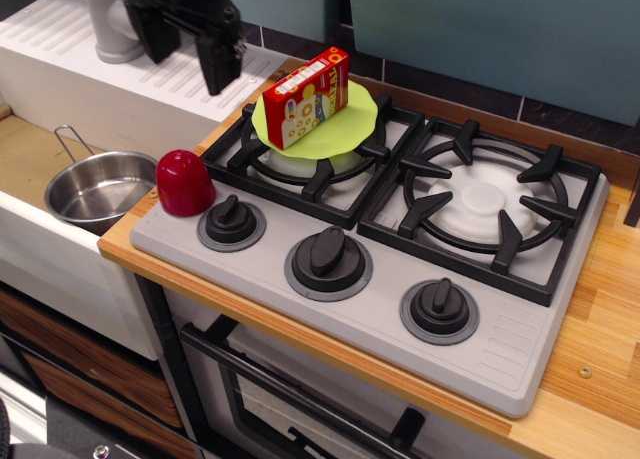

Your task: Put cereal on plate and sweetpotato in pot or pan in sink

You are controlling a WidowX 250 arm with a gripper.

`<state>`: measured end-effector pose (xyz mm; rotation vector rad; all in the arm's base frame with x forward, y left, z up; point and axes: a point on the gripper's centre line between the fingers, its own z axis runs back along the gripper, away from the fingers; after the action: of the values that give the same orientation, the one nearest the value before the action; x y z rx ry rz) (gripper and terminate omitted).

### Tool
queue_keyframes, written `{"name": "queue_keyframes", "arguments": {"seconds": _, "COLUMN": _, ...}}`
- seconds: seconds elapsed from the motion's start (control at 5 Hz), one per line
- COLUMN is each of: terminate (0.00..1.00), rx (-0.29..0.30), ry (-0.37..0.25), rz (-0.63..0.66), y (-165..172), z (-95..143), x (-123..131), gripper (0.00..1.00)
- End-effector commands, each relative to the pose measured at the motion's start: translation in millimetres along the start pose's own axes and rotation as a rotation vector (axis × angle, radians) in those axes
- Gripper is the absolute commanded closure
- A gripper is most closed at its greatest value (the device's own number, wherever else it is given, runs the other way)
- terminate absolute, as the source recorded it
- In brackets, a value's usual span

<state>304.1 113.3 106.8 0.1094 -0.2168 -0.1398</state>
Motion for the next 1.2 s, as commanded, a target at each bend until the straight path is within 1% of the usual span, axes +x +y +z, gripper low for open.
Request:
{"name": "queue_keyframes", "arguments": {"seconds": 0.0, "terminate": 0.0, "rx": 0.051, "ry": -0.072, "rz": 0.087, "y": 12, "z": 7, "x": -5, "gripper": 0.0}}
{"name": "queue_keyframes", "arguments": {"seconds": 0.2, "terminate": 0.0, "rx": -0.005, "ry": -0.067, "rz": 0.14, "y": 8, "z": 7, "x": -9, "gripper": 0.0}}
{"name": "queue_keyframes", "arguments": {"seconds": 0.4, "terminate": 0.0, "rx": -0.039, "ry": -0.051, "rz": 0.215, "y": 4, "z": 7, "x": -15, "gripper": 0.0}}
{"name": "queue_keyframes", "arguments": {"seconds": 0.6, "terminate": 0.0, "rx": -0.04, "ry": -0.058, "rz": 0.234, "y": 6, "z": 3, "x": -17, "gripper": 0.0}}
{"name": "queue_keyframes", "arguments": {"seconds": 0.8, "terminate": 0.0, "rx": -0.065, "ry": -0.052, "rz": 0.24, "y": 5, "z": -2, "x": -20, "gripper": 0.0}}
{"name": "queue_keyframes", "arguments": {"seconds": 1.0, "terminate": 0.0, "rx": -0.079, "ry": -0.075, "rz": 0.234, "y": 4, "z": -12, "x": -25, "gripper": 0.0}}
